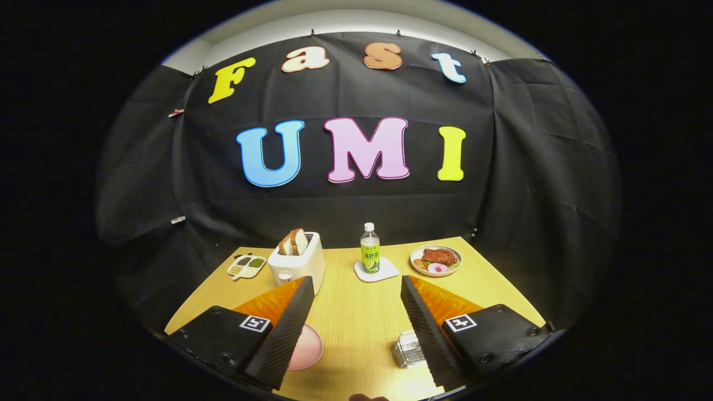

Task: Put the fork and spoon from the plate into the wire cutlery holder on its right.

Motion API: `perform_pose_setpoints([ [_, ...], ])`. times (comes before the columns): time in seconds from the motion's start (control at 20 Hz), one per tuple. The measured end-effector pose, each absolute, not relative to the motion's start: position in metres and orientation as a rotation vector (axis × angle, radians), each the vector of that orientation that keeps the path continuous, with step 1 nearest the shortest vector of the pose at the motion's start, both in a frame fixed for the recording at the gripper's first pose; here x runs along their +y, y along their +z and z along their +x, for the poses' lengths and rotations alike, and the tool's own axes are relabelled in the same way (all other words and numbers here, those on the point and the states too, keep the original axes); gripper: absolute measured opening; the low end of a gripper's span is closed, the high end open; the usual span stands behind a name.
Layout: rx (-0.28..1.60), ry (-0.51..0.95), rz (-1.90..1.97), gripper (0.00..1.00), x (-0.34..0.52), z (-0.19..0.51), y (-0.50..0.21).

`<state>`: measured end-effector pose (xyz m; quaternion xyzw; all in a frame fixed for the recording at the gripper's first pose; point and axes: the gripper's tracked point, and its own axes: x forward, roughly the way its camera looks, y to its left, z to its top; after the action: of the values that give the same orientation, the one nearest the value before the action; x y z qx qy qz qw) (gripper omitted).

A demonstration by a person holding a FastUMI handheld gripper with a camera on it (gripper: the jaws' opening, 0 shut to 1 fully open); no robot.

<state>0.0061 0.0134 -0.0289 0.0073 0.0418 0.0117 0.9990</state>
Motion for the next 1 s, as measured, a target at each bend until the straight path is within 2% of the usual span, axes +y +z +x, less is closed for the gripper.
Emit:
perform_pose_setpoints([
  [0.2,0.131,0.070,-0.013,0.99,0.035,0.017,-0.046],
  [0.45,0.285,0.143,-0.036,0.99,0.076,0.035,-0.098],
  [1.0,0.660,0.211,-0.131,0.99,0.133,0.043,-0.247],
])
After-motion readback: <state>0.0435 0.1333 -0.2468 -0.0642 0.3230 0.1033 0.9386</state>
